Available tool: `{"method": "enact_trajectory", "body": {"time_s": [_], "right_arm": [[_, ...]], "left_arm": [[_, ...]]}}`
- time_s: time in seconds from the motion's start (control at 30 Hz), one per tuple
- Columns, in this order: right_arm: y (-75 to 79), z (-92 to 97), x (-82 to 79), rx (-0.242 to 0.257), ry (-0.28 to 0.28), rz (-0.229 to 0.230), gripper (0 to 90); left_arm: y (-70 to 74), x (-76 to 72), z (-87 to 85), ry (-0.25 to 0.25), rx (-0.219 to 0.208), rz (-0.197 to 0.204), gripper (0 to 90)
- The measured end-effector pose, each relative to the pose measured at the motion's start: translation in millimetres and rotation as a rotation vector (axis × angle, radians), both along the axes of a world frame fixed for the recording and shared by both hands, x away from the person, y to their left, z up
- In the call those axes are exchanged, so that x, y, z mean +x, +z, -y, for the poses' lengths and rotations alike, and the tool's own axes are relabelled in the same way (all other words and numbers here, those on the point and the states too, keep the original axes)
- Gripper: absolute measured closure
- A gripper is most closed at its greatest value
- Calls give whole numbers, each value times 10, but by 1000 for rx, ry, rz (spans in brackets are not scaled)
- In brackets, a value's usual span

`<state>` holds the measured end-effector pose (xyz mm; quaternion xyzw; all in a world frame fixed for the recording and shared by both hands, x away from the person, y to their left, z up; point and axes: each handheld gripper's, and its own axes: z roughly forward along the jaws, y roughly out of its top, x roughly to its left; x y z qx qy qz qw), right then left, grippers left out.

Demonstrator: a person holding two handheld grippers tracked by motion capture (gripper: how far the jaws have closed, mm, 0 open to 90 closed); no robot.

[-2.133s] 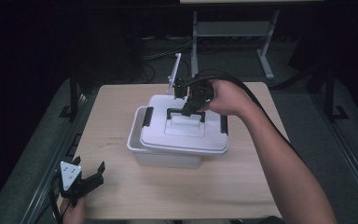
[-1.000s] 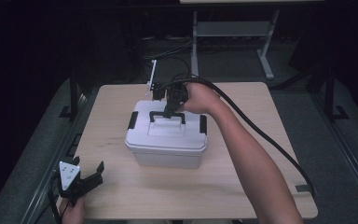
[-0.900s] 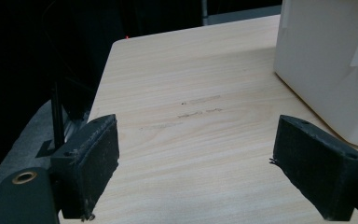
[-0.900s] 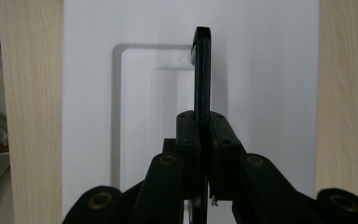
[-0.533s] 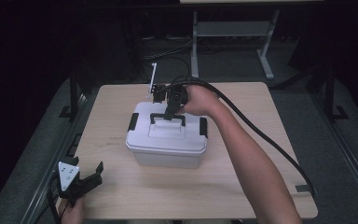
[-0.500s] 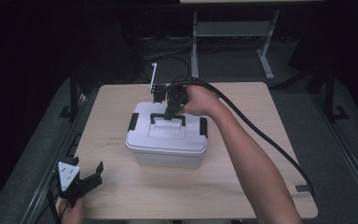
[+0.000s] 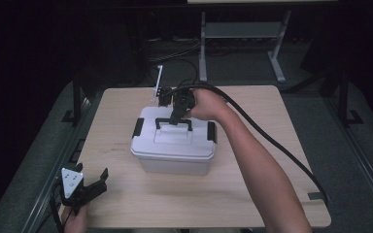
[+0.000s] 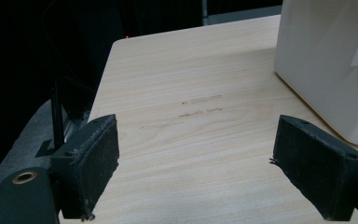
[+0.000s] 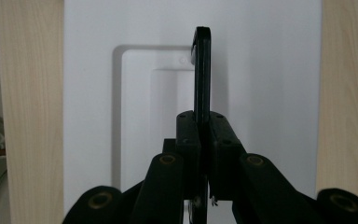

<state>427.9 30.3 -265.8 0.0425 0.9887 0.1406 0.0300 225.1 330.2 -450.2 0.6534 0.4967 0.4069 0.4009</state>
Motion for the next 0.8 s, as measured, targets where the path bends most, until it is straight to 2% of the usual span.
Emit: {"method": "enact_trajectory", "body": {"time_s": [0.37,0.57,0.8], "right_arm": [[-43,5,22,11,-8,-18,833],[-20,22,-4,33,-9,-34,744],[39,92,-63,44,-11,-33,720]], "left_arm": [[-1,0,-1,1,-5,3,136],[0,1,11,-1,-2,1,136],[1,4,20,-4,0,2,135]]}}
